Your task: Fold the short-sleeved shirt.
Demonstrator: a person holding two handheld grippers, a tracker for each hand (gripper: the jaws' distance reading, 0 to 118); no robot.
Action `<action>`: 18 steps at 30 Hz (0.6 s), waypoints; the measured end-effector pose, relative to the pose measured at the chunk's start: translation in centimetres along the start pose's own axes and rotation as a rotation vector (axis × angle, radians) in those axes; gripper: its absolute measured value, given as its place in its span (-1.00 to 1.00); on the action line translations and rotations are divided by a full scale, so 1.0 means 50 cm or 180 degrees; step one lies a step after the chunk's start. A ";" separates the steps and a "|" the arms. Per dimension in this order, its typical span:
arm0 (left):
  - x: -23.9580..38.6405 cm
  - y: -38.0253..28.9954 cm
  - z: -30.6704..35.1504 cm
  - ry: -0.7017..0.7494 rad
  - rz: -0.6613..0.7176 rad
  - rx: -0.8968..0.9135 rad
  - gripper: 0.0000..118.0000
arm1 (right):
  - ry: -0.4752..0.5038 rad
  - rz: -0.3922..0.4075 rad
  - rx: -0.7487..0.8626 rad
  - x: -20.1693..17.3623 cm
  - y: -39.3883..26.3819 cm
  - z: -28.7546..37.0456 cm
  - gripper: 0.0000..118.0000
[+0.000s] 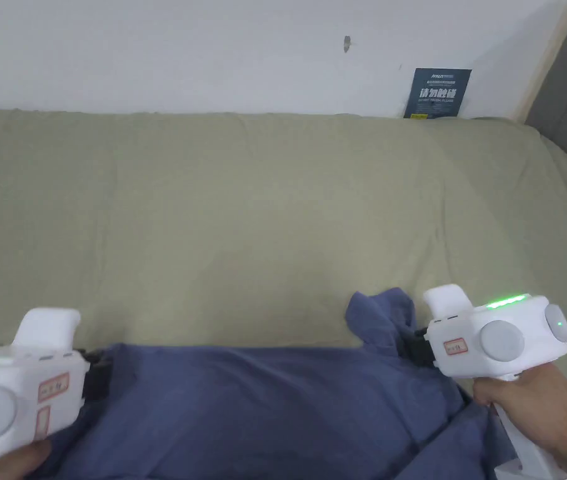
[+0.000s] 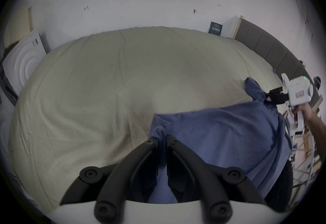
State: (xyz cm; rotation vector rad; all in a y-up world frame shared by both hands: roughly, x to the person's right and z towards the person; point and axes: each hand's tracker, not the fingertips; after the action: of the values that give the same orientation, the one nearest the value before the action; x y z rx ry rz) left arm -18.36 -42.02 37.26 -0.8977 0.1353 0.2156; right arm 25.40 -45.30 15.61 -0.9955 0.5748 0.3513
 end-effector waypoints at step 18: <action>-0.051 -0.280 0.386 -0.0157 0.0367 0.0473 -0.85 | 0.0383 0.0208 0.1481 -0.143 -0.365 0.441 -0.96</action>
State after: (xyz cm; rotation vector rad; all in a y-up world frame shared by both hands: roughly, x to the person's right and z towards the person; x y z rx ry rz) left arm -16.91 -35.62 60.33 -0.7368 0.1554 0.3306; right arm 35.70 -35.71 41.53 -0.5522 0.7584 0.2015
